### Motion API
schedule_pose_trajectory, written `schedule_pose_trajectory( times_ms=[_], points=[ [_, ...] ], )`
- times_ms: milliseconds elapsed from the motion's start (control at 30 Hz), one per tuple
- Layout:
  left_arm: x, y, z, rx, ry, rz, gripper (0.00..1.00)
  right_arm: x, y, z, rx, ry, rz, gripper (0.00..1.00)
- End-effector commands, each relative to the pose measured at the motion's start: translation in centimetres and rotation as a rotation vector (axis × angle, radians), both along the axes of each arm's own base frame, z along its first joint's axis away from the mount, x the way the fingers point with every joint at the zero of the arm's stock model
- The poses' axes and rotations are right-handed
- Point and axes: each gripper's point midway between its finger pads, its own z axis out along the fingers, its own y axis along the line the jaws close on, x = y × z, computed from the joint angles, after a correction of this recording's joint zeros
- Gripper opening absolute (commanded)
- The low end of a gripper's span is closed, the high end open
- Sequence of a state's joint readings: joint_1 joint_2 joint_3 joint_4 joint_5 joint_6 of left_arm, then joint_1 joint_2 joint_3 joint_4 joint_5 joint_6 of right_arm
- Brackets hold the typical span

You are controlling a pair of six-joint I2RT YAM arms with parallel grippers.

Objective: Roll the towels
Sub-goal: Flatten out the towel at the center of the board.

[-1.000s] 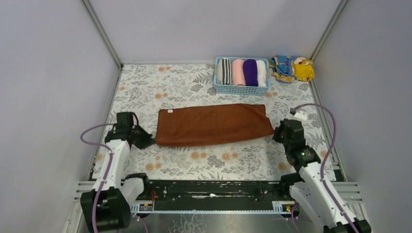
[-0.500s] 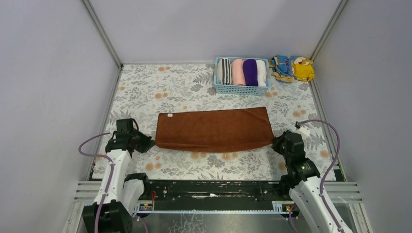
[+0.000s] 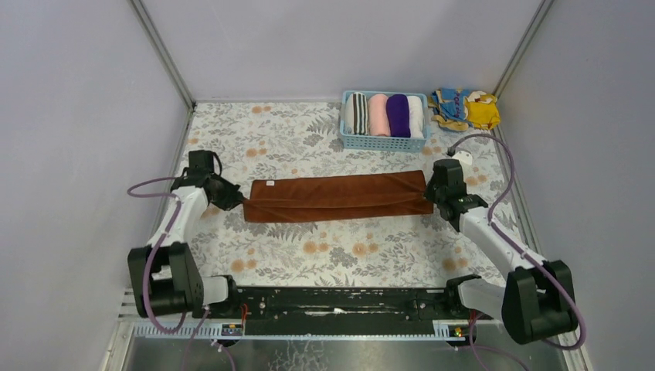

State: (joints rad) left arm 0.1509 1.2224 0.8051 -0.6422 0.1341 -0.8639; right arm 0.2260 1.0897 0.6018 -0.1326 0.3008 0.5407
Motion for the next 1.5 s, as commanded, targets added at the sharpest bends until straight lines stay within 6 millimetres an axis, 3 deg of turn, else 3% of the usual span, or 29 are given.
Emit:
schedule_pose_trajectory(
  times_ms=[0, 200, 333, 533, 667, 833, 1000, 1167, 1333, 1400, 1467],
  points=[
    [4.4, 1.3, 0.1, 0.056, -0.026, -0.028, 0.00, 5.3, -0.8, 3.1, -0.088, -0.107, -0.028, 0.00],
    [7.2, 1.3, -2.0, 0.062, 0.046, -0.073, 0.00, 9.2, -1.1, 0.6, -0.118, -0.015, -0.039, 0.00],
    [8.0, 1.0, -3.1, 0.059, 0.079, -0.094, 0.00, 10.3, -1.8, -0.5, -0.114, 0.027, -0.048, 0.00],
    [9.1, 1.2, -2.0, 0.067, 0.052, -0.101, 0.00, 10.4, -1.3, 1.0, -0.066, -0.019, 0.001, 0.00],
    [10.3, 0.9, 2.1, 0.066, -0.019, -0.128, 0.00, 11.2, -1.0, 5.4, -0.070, -0.074, 0.035, 0.00],
    [9.6, 1.3, 10.4, 0.135, -0.215, -0.127, 0.00, 9.2, -1.2, 13.4, -0.085, -0.246, 0.068, 0.00],
    [5.5, 1.5, 18.7, 0.208, -0.394, -0.096, 0.00, 4.5, -1.4, 20.0, -0.093, -0.385, 0.110, 0.00],
    [-0.6, 2.1, 25.1, 0.286, -0.537, -0.027, 0.07, -0.9, -2.0, 24.7, -0.093, -0.498, 0.122, 0.00],
    [-4.9, 2.1, 28.0, 0.324, -0.601, -0.004, 0.11, -5.6, -2.8, 28.8, -0.092, -0.577, 0.107, 0.00],
    [-5.4, 1.9, 27.9, 0.323, -0.593, -0.021, 0.12, -6.5, -2.9, 29.7, -0.089, -0.584, 0.103, 0.00],
    [-5.1, 1.7, 26.7, 0.314, -0.560, -0.049, 0.12, -6.4, -2.9, 29.2, -0.084, -0.542, 0.102, 0.00]
  ],
)
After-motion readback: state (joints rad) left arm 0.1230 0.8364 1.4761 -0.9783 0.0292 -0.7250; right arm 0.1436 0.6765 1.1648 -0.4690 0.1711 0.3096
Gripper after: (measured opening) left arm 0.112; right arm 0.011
